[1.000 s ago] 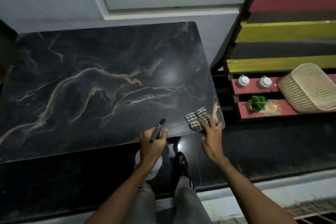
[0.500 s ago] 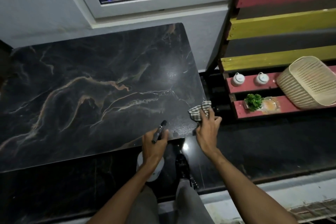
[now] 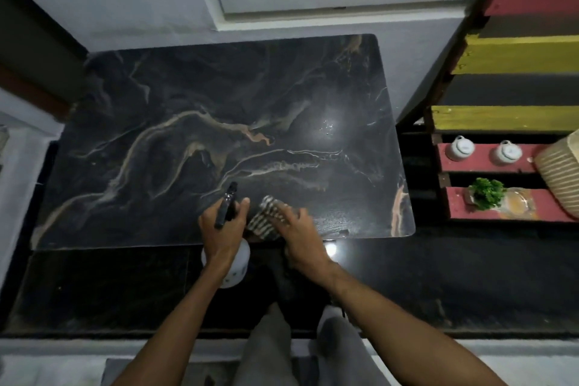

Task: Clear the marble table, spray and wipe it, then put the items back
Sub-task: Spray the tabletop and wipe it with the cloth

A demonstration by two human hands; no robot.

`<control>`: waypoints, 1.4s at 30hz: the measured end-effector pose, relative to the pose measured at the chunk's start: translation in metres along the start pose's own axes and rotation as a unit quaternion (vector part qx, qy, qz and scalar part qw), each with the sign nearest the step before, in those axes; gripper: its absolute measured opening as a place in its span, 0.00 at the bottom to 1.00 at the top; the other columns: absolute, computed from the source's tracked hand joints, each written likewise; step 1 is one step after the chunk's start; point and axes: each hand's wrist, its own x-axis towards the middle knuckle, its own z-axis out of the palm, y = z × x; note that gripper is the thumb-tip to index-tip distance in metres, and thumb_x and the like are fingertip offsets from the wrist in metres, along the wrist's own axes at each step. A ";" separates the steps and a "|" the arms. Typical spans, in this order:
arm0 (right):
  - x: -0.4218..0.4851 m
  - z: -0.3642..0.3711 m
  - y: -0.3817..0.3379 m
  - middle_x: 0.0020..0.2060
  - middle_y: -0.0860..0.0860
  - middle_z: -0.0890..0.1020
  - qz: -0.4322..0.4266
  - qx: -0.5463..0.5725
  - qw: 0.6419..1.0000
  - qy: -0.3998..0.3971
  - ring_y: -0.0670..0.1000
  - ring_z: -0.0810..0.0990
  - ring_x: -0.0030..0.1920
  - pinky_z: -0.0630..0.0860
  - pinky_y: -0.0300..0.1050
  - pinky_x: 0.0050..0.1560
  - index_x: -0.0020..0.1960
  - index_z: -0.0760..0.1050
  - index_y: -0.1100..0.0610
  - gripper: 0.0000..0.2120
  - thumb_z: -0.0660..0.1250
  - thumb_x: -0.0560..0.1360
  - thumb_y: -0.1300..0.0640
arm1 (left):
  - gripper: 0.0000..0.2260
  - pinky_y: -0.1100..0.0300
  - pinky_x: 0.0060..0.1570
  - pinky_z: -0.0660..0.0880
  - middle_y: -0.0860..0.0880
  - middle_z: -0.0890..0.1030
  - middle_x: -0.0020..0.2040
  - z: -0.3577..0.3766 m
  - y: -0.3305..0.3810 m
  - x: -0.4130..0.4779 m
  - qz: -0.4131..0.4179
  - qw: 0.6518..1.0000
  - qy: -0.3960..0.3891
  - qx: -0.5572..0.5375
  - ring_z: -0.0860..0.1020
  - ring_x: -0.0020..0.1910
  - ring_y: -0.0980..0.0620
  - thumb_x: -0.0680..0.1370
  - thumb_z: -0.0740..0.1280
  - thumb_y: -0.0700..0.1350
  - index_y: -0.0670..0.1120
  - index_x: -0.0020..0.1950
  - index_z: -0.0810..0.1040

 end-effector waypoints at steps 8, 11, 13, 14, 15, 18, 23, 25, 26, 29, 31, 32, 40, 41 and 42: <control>-0.036 -0.041 0.033 0.75 0.54 0.66 0.299 -0.004 0.940 0.168 0.52 0.64 0.56 0.71 0.46 0.58 0.74 0.69 0.50 0.36 0.60 0.70 0.72 | 0.16 0.49 0.32 0.75 0.43 0.78 0.27 -0.002 -0.007 0.008 0.009 0.996 -0.067 -0.054 0.79 0.29 0.42 0.76 0.75 0.41 0.38 0.31 0.75; -0.058 -0.036 0.030 0.76 0.50 0.66 0.141 -0.036 0.987 0.070 0.50 0.66 0.55 0.69 0.42 0.54 0.74 0.71 0.49 0.40 0.62 0.65 0.73 | 0.16 0.46 0.33 0.77 0.42 0.78 0.26 0.013 0.005 0.004 0.025 0.992 -0.105 -0.067 0.79 0.29 0.40 0.75 0.75 0.41 0.38 0.31 0.75; -0.066 -0.062 0.066 0.76 0.49 0.66 0.204 -0.030 0.974 0.098 0.52 0.67 0.56 0.70 0.44 0.55 0.73 0.72 0.48 0.40 0.64 0.65 0.75 | 0.16 0.46 0.33 0.77 0.43 0.78 0.27 0.025 0.016 0.006 0.022 0.989 -0.121 -0.083 0.79 0.29 0.41 0.75 0.76 0.41 0.40 0.31 0.75; -0.067 -0.078 0.086 0.77 0.51 0.66 0.266 -0.025 0.956 0.122 0.54 0.67 0.57 0.69 0.46 0.56 0.73 0.72 0.48 0.41 0.65 0.65 0.75 | 0.15 0.46 0.32 0.77 0.43 0.78 0.27 0.031 0.022 0.008 0.026 0.987 -0.128 -0.094 0.78 0.29 0.41 0.75 0.76 0.41 0.40 0.31 0.75; -0.066 -0.095 0.104 0.77 0.53 0.65 0.316 -0.024 0.938 0.140 0.55 0.67 0.56 0.67 0.46 0.55 0.73 0.71 0.48 0.42 0.64 0.64 0.75 | 0.16 0.46 0.32 0.77 0.43 0.78 0.27 0.037 0.029 0.009 0.032 0.985 -0.134 -0.101 0.78 0.28 0.41 0.75 0.75 0.41 0.40 0.31 0.74; -0.064 -0.109 0.124 0.76 0.55 0.64 0.340 -0.043 0.930 0.133 0.55 0.64 0.54 0.61 0.42 0.53 0.75 0.69 0.50 0.45 0.62 0.61 0.75 | 0.16 0.47 0.31 0.76 0.42 0.77 0.27 0.056 0.044 0.016 0.039 0.982 -0.150 -0.109 0.77 0.28 0.40 0.76 0.75 0.41 0.41 0.31 0.73; -0.070 -0.099 0.140 0.77 0.50 0.63 0.235 -0.011 0.967 0.095 0.51 0.63 0.55 0.65 0.43 0.56 0.74 0.71 0.49 0.45 0.63 0.59 0.74 | 0.17 0.55 0.30 0.72 0.44 0.76 0.27 0.092 0.077 0.032 0.029 0.987 -0.132 -0.089 0.76 0.28 0.44 0.75 0.75 0.42 0.43 0.30 0.73; -0.030 -0.122 0.168 0.77 0.52 0.64 0.221 -0.004 0.969 0.105 0.53 0.64 0.55 0.66 0.45 0.56 0.73 0.72 0.49 0.41 0.62 0.61 0.72 | 0.15 0.52 0.32 0.74 0.42 0.78 0.28 0.113 0.094 0.037 0.014 0.990 -0.116 -0.082 0.78 0.30 0.42 0.75 0.75 0.42 0.40 0.31 0.75; -0.004 -0.135 0.174 0.77 0.53 0.64 0.229 -0.004 0.968 0.102 0.54 0.65 0.56 0.67 0.46 0.57 0.73 0.72 0.50 0.40 0.61 0.62 0.70 | 0.15 0.50 0.33 0.75 0.42 0.79 0.29 0.119 0.098 0.041 0.007 0.990 -0.113 -0.078 0.79 0.31 0.41 0.76 0.75 0.42 0.39 0.32 0.76; 0.056 -0.159 0.192 0.77 0.53 0.63 0.230 -0.018 0.969 0.089 0.56 0.65 0.58 0.68 0.49 0.61 0.74 0.71 0.50 0.39 0.61 0.65 0.71 | 0.15 0.48 0.34 0.76 0.41 0.79 0.29 0.143 0.114 0.046 -0.011 0.992 -0.103 -0.077 0.80 0.31 0.40 0.76 0.74 0.42 0.39 0.32 0.76; 0.055 -0.153 0.196 0.78 0.49 0.61 0.198 -0.020 0.976 0.086 0.53 0.64 0.55 0.68 0.47 0.57 0.75 0.68 0.46 0.41 0.61 0.65 0.70 | 0.17 0.53 0.33 0.74 0.46 0.77 0.26 0.159 0.125 0.050 -0.024 0.992 -0.098 -0.075 0.77 0.28 0.46 0.75 0.75 0.43 0.43 0.30 0.74; 0.044 -0.145 0.194 0.78 0.47 0.60 0.176 -0.024 0.981 0.073 0.51 0.64 0.53 0.66 0.44 0.55 0.76 0.65 0.43 0.42 0.60 0.65 0.70 | 0.18 0.55 0.32 0.72 0.49 0.75 0.25 0.164 0.130 0.053 -0.026 0.992 -0.094 -0.076 0.75 0.26 0.51 0.75 0.75 0.43 0.47 0.28 0.72; 0.135 -0.183 0.247 0.77 0.52 0.63 0.181 -0.037 0.979 0.089 0.56 0.65 0.56 0.70 0.54 0.59 0.73 0.70 0.47 0.38 0.61 0.66 0.70 | 0.17 0.54 0.32 0.75 0.52 0.76 0.26 0.190 0.149 0.083 -0.032 0.995 -0.057 -0.072 0.77 0.27 0.51 0.75 0.76 0.42 0.49 0.29 0.73; 0.146 -0.186 0.248 0.77 0.53 0.63 0.193 -0.038 0.976 0.092 0.58 0.65 0.56 0.71 0.55 0.60 0.73 0.70 0.47 0.37 0.61 0.67 0.70 | 0.16 0.51 0.32 0.77 0.50 0.78 0.27 0.190 0.149 0.085 -0.034 0.996 -0.051 -0.070 0.78 0.28 0.49 0.75 0.75 0.42 0.46 0.30 0.75; 0.151 -0.184 0.246 0.77 0.52 0.62 0.184 -0.038 0.978 0.090 0.58 0.66 0.55 0.71 0.54 0.59 0.73 0.69 0.47 0.36 0.59 0.67 0.68 | 0.15 0.49 0.33 0.78 0.49 0.79 0.27 0.191 0.149 0.088 -0.034 0.996 -0.044 -0.071 0.79 0.29 0.47 0.75 0.75 0.42 0.44 0.31 0.75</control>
